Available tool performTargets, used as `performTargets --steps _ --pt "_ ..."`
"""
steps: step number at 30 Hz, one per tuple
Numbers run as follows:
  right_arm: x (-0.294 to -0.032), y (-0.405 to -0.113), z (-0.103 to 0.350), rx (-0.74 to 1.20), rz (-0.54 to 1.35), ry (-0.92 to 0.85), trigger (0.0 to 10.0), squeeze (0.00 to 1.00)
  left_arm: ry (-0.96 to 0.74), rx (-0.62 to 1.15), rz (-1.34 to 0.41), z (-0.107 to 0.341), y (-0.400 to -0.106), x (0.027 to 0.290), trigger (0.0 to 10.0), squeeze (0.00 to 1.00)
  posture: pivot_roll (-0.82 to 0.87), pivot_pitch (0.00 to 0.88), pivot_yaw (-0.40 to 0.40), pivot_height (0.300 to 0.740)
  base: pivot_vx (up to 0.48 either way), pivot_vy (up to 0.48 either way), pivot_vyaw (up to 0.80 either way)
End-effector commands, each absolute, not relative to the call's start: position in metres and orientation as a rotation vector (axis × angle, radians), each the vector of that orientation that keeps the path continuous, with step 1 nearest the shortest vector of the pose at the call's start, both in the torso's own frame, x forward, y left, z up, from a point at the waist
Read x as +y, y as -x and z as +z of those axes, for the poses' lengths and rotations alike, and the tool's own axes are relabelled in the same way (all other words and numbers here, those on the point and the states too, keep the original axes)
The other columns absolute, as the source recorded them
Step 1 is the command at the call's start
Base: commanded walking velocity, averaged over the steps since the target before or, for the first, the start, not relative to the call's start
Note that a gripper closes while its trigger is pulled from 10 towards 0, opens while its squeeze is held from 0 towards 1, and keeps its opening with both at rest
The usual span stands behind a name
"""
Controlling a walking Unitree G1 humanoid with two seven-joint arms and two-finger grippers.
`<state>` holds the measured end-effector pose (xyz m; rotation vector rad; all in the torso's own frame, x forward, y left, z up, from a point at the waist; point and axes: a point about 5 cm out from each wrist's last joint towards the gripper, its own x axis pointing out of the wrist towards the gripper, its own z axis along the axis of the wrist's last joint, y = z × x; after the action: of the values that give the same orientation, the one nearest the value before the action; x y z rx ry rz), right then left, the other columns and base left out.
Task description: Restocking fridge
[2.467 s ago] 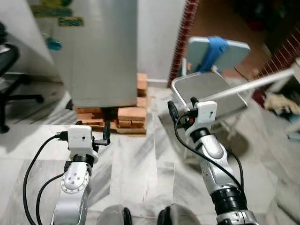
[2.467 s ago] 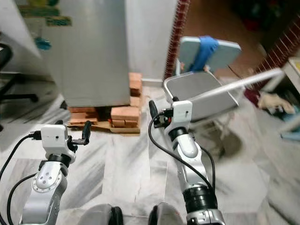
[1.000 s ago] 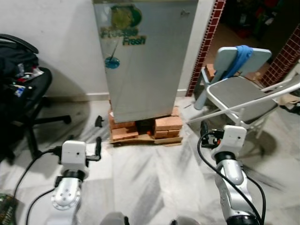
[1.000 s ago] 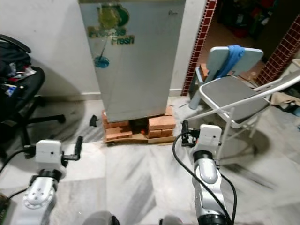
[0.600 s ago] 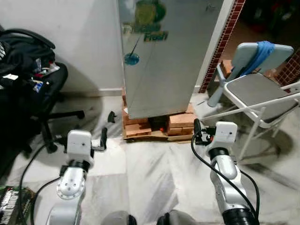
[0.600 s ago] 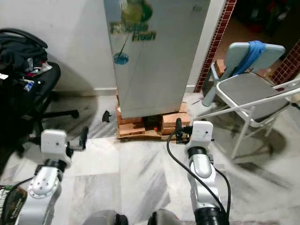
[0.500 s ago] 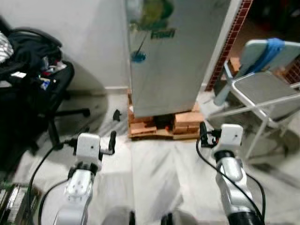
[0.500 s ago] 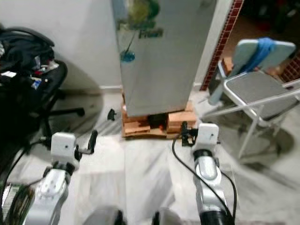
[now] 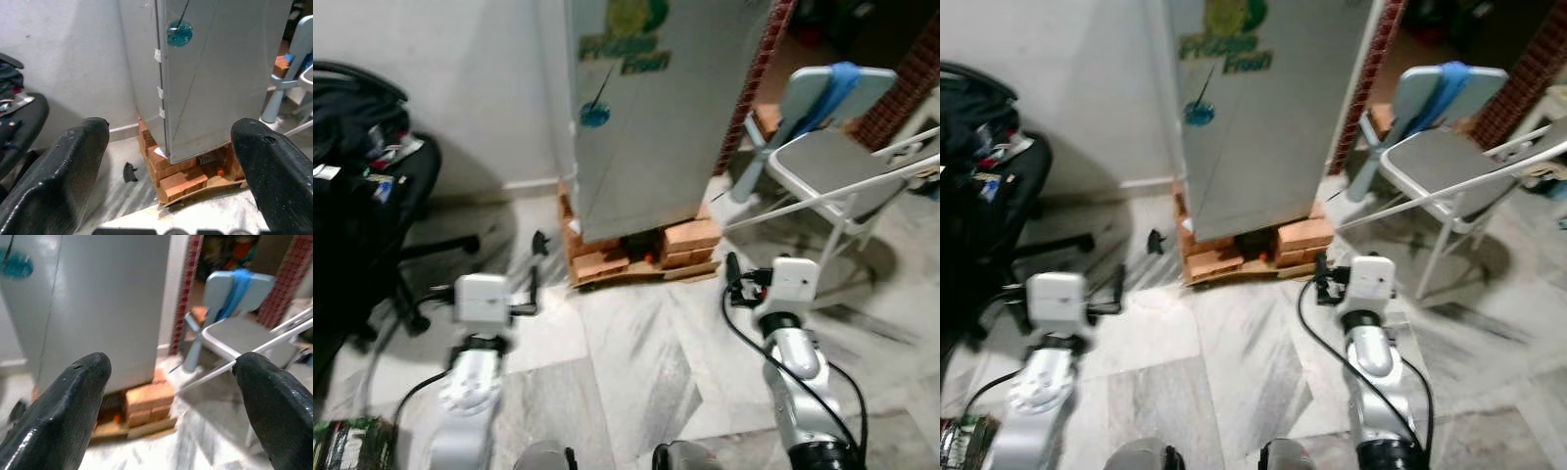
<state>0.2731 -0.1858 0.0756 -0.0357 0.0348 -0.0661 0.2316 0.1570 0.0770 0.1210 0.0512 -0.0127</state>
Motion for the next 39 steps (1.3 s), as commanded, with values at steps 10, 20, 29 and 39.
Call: performTargets --steps 10,20,29,39 --pt "-0.177 -0.278 0.077 0.023 -0.035 0.029 10.0 0.0 -0.147 0.066 -0.017 0.076 -0.233 0.163 10.0 0.0 0.08 0.056 -0.031 0.74 0.245 0.414 -0.8" --pt "-0.178 -0.277 0.076 0.026 -0.033 0.024 10.0 0.0 -0.129 0.087 -0.011 0.075 -0.232 0.163 10.0 0.0 0.09 0.069 -0.029 0.74 0.073 0.436 -0.8" --pt "-0.179 -0.276 0.073 0.025 -0.064 0.015 10.0 0.0 -0.167 0.114 -0.052 0.07 -0.233 0.164 10.0 0.0 0.08 0.055 0.015 0.74 0.0 0.267 -0.26" --pt "-0.185 -0.266 0.071 0.014 -0.117 0.012 10.0 0.0 -0.172 0.114 -0.156 0.07 -0.244 0.144 10.0 0.0 0.03 0.049 0.063 0.74 0.0 0.0 0.0"
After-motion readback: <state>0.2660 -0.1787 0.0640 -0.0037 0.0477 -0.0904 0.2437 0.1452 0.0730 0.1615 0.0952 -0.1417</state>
